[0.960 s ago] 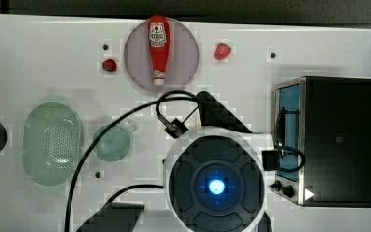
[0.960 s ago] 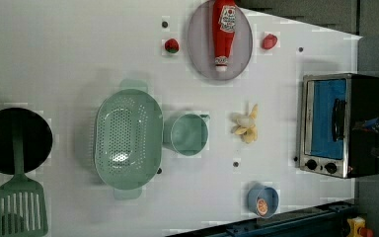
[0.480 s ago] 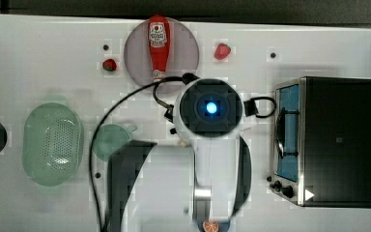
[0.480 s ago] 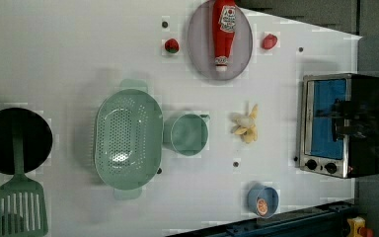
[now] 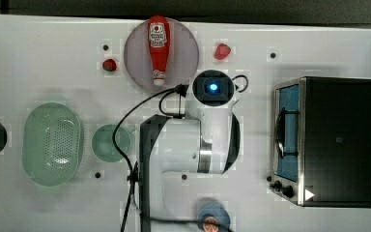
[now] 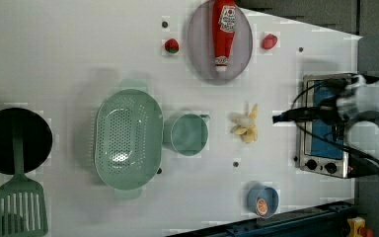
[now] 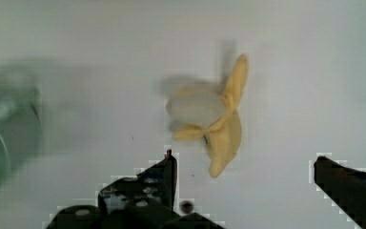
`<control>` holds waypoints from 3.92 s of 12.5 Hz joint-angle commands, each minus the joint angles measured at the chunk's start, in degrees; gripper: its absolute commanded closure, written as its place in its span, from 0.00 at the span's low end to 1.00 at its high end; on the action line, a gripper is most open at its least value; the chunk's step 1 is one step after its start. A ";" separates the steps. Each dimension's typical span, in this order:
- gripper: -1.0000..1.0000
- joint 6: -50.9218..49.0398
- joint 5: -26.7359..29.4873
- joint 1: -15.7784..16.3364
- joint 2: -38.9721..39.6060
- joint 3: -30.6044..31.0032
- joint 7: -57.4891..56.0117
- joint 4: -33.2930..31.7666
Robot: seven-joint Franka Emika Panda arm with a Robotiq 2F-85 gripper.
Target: Pick Banana and place it in mug.
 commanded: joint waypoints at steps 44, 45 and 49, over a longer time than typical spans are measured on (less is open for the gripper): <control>0.78 3.26 3.98 3.99 -13.08 25.67 47.05 -4.21; 0.78 4.88 3.98 3.99 -11.52 25.73 47.54 -5.09; 0.66 11.80 3.96 3.91 -3.00 25.46 47.57 -6.53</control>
